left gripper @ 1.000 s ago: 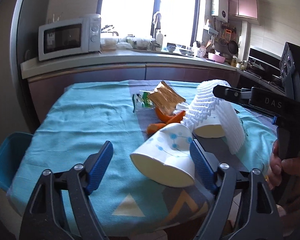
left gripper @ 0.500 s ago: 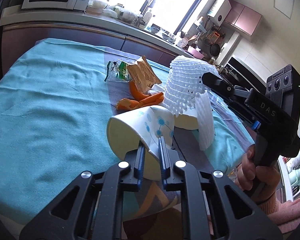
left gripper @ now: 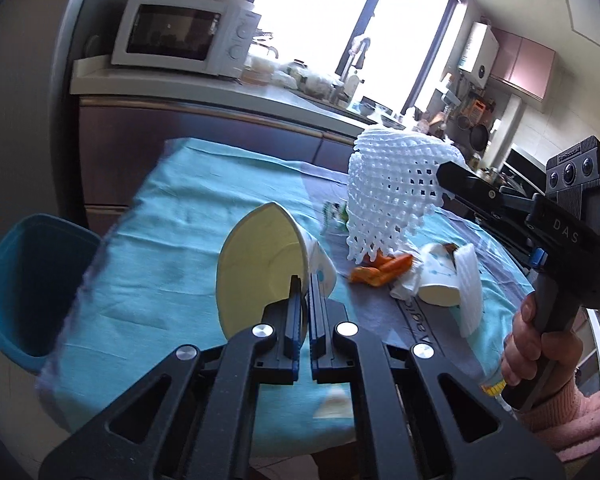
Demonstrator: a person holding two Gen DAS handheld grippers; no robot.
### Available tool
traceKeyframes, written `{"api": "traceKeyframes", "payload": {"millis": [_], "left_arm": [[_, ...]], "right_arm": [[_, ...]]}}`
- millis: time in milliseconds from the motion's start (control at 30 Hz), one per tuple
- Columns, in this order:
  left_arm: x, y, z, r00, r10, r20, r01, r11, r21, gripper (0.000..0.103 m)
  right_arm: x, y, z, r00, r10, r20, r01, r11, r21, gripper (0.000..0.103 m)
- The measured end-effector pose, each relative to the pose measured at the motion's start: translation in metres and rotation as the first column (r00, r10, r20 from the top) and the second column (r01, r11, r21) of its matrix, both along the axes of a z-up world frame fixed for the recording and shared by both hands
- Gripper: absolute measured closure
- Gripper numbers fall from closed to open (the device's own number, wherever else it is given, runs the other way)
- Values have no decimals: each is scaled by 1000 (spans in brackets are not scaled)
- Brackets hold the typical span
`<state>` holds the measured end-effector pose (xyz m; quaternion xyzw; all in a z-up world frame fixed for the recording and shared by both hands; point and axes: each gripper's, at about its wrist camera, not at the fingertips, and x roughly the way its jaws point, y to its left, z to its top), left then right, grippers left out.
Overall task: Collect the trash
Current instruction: 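Carry the cup and foam net to the teal bin and release both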
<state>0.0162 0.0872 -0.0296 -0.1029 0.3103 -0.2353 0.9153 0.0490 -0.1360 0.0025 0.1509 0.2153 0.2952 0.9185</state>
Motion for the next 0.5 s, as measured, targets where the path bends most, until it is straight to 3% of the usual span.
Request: {"api": "traceKeyframes", "payload": {"millis": [200, 500], "left_arm": [[9, 70, 8, 982, 191, 11, -191, 980, 53, 99], [32, 156, -8, 921, 389, -25, -384, 916, 117, 99]], "right_arm": [[41, 60, 2, 984, 176, -35, -174, 983, 66, 94], [97, 144, -19, 925, 346, -154, -330, 936, 123, 94]]}}
